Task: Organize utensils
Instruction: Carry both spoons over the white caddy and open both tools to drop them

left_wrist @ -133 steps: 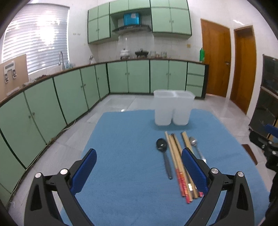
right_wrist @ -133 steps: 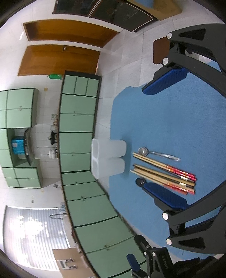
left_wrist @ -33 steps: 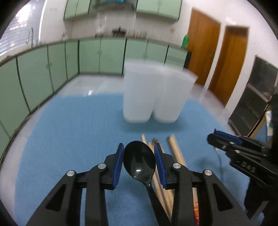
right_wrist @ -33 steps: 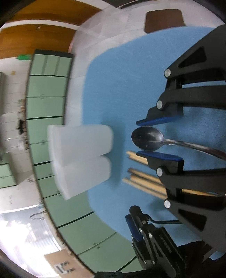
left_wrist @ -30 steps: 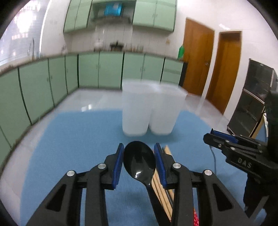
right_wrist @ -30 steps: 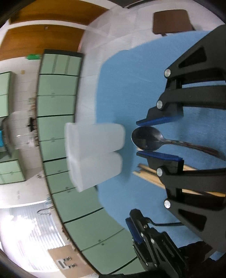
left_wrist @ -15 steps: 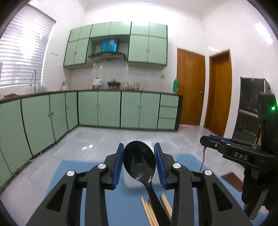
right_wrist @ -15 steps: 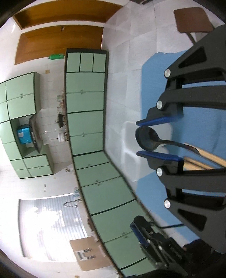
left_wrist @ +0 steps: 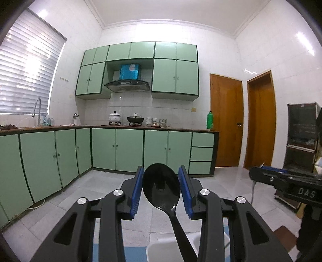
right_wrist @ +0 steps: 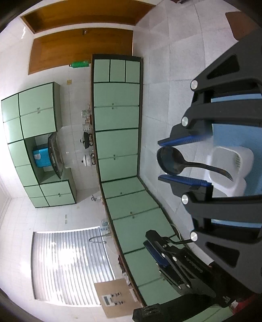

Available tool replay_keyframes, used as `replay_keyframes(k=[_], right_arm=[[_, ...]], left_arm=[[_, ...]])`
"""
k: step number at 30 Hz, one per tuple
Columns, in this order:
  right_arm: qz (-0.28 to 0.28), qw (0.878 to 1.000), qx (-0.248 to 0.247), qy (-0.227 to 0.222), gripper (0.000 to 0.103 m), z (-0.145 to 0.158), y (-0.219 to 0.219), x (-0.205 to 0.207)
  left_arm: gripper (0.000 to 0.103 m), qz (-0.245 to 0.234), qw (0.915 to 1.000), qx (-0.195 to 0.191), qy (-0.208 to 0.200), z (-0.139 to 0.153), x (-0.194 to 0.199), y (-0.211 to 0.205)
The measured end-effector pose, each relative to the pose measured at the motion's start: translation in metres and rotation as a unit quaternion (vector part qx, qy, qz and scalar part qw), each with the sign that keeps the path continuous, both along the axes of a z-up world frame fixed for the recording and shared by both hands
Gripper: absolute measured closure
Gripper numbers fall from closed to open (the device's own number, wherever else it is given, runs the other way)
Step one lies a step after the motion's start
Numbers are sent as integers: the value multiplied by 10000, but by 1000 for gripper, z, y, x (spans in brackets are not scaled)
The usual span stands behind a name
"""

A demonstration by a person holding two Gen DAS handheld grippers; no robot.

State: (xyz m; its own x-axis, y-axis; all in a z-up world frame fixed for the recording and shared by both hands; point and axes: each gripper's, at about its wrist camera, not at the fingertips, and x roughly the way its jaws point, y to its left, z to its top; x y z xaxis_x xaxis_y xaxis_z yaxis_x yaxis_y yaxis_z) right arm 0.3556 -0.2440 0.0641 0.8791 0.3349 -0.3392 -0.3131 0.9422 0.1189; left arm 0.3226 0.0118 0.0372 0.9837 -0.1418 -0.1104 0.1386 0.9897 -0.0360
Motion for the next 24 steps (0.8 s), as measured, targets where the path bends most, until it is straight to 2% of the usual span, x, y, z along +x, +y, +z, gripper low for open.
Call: replay_keyframes(k=[7,15,18,21,24], right_arm=[[-129,9993,-281,221,76,-28,12,25],[3,9975,-380,599,74,-61,22,28],[-2,9974,-350,634,66,-61,19,26],[-69,9977,-239,630,61,-59,13,16],[-151,9979,-182,606,52,-56,5,0]], left_arm=[[68,99,9994,236,236,-36,27,-6],[67,-9,9975,209,673,-59,38,-4],[63,-31,9973,144,724,-57,31,0],[61,-55,9972,85,744,-51,22,3],[51,-44,9968,97,796,-44,4,6]])
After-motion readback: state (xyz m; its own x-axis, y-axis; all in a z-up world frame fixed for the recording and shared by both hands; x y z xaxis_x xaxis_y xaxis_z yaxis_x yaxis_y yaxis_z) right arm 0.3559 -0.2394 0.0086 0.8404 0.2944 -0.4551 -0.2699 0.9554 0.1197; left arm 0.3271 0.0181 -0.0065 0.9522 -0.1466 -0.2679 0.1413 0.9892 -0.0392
